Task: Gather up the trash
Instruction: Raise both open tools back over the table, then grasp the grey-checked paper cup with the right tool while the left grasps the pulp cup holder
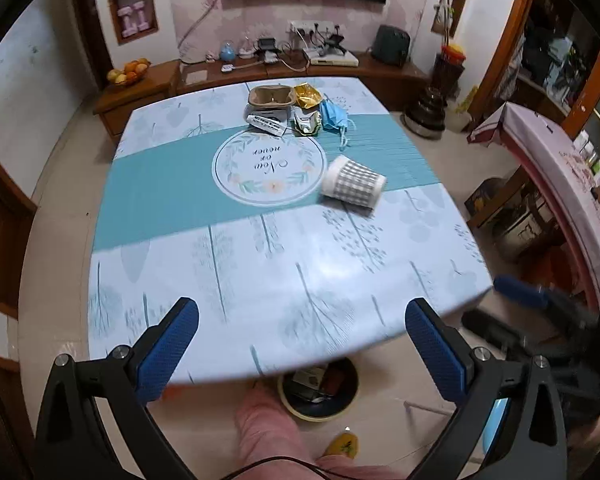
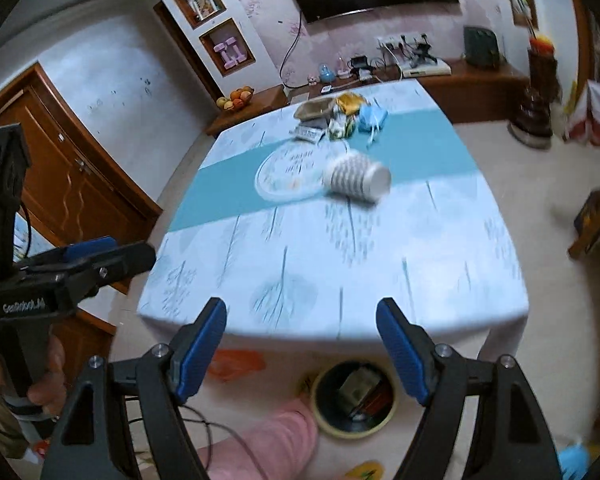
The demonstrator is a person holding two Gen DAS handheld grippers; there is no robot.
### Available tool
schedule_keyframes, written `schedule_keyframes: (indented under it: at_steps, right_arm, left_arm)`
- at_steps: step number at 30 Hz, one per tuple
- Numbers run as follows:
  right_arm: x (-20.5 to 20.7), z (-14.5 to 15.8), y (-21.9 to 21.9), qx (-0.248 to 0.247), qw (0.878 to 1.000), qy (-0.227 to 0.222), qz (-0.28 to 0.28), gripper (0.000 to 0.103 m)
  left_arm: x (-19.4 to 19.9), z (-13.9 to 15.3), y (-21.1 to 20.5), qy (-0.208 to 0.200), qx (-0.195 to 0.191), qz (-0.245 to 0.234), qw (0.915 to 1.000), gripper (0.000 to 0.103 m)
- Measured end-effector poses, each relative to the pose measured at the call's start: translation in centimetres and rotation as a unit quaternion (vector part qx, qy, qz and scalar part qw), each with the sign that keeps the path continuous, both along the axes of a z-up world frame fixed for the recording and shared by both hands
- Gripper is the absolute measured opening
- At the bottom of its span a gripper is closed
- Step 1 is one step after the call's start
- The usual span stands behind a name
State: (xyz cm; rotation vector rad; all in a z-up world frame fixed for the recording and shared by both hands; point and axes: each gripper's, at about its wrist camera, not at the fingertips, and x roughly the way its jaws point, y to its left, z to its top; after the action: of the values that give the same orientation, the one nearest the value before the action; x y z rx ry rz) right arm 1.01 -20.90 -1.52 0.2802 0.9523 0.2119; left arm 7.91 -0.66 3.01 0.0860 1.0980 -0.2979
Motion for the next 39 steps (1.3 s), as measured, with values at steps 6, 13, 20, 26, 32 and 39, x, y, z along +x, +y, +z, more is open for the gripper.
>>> schedule_keyframes:
  at_steps: [6, 13, 20, 26, 32, 39]
  right_arm:
    - [11.1, -1.2, 0.5, -0.054, 0.998, 0.013, -0.009, 0.078]
    - [22.9, -6.2, 2.1, -0.144, 0.984, 0.097, 0.047, 0.078]
    - [28.1, -12.0, 3.1, -0.209, 0.952, 0.192, 0.118, 0.078]
    - [28.6, -14.3, 4.0, -0.232, 0.935, 0.222, 0.152, 0.078]
    - [28.6, -15.2, 3.7, -0.224, 0.936, 0.235, 0.133, 0.071]
    - [30.2, -13.3, 1.6, -0.145, 0.967, 0.209, 0.018, 0.07]
  left_arm:
    - [11.6, -2.3, 1.4, 0.04, -0.003, -0.041, 0.9984, 0.102]
    - [22.3, -6.1, 2.7, 0.079, 0.002, -0.093, 0.9925, 0.102]
    - [29.3, -9.6, 3.4, 0.114, -0.007, -0.108, 0.9876, 0.102]
    - [32.7, -11.2, 3.7, 0.137, -0.03, -0.089, 0.9861, 0.102]
    - [36.1, -12.4, 3.4, 0.138, -0.04, -0.061, 0.9877, 0.102]
    - [40.2, -13.3, 1.8, 0.141, -0.059, -0.041, 0.9874, 0.102]
